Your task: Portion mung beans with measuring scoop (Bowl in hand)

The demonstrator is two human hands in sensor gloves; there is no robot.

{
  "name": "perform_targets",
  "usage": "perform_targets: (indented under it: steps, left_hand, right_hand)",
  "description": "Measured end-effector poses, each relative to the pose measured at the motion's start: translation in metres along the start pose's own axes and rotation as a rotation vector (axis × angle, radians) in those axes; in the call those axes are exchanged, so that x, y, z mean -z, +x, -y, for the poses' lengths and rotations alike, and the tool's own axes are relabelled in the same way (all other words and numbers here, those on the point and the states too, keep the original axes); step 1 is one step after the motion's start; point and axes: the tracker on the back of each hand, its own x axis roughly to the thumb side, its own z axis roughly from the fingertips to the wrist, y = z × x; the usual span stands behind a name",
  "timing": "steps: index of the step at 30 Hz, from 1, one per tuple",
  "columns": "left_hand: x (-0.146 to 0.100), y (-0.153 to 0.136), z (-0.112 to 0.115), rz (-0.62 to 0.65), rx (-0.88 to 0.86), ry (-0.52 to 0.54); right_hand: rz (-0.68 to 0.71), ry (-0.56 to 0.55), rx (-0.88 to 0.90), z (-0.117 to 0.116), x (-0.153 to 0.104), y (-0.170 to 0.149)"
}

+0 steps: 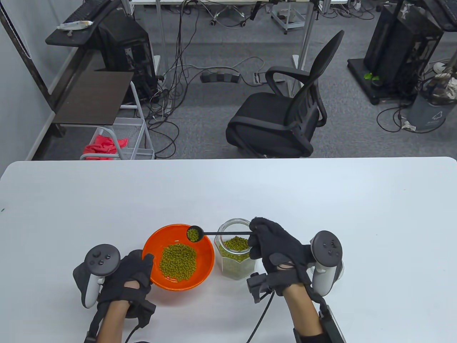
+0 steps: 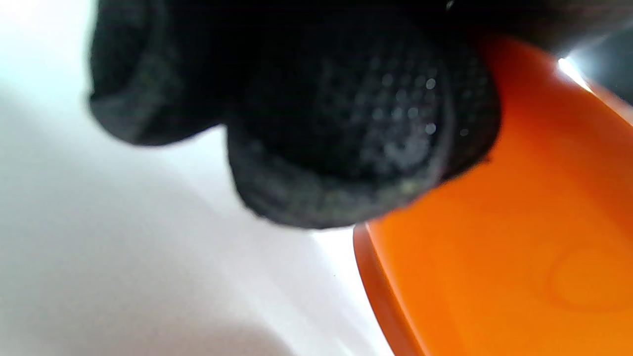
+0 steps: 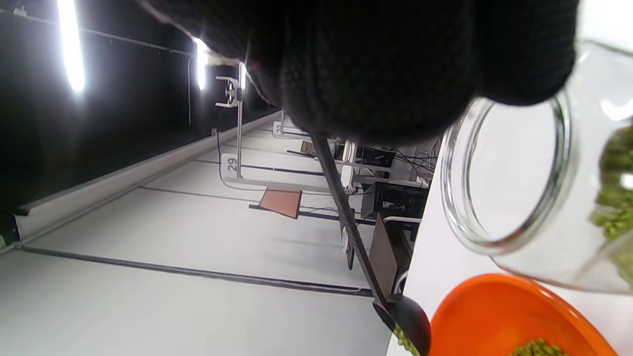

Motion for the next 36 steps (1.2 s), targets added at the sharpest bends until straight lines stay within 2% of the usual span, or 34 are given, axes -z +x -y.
perform_targets:
  steps: [19,36]
  left_hand:
    - [0.000,-0.001,-0.001,0.004,-0.012,-0.001]
    - [0.000,-0.002,-0.001,0.002,-0.036,-0.010]
  right_hand:
    - [0.185,0.094,-0.211,-0.054,-0.020,0.006]
    - [0.268,0.113,-0.301,-0.060,-0.026,0.015]
